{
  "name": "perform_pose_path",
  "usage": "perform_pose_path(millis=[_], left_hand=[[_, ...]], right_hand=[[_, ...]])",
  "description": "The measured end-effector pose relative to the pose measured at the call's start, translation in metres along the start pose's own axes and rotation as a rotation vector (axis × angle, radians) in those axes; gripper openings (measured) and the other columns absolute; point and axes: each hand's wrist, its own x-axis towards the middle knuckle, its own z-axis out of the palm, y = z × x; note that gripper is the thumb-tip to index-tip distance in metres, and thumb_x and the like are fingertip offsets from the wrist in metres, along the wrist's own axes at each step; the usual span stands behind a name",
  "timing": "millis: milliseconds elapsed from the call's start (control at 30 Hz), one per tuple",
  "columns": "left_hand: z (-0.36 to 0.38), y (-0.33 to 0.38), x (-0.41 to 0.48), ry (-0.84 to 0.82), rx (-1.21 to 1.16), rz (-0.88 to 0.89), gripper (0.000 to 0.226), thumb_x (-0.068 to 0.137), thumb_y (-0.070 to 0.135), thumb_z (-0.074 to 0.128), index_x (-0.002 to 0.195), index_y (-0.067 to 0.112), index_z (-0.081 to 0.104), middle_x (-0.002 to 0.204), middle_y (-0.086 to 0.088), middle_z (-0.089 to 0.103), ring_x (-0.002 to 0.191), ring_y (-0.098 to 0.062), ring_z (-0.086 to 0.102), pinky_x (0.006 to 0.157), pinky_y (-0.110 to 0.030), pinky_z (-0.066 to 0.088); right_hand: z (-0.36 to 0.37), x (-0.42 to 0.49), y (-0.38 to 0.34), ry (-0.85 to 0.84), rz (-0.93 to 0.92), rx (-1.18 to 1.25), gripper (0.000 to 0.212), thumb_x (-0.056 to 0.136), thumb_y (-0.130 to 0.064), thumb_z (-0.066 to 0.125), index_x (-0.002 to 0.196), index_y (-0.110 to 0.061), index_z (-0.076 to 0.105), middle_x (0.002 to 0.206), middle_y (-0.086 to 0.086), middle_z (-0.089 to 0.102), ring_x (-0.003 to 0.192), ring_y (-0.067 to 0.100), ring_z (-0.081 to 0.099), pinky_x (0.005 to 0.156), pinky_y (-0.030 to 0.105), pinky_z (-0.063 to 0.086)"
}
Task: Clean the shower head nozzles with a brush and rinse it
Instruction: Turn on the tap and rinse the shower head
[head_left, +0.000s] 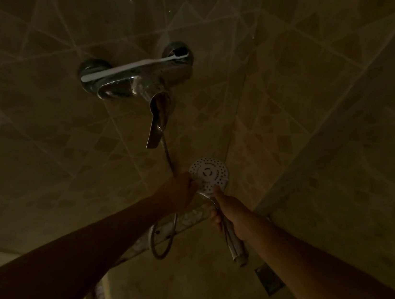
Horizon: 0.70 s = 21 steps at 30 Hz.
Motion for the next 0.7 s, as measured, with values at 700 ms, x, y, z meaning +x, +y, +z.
perform_pose_path(millis=[700], left_hand=[[-0.012,0.002,0.001,0.008,0.126,0.074,0.044,0.1,0.035,0.03,0.123,0.001,0.046,0.109,-0.022,0.062,0.091,-0.031,0.06,0.07,-0.03,0.041]], right_hand=[[-0.003,0.002,0.0,-0.059,-0.015,0.023,0.046,0.096,-0.047,0.041,0.07,-0.011,0.054,0.051,0.001,0.045,0.03,0.007,0.04,0.036,0.015,0.034]])
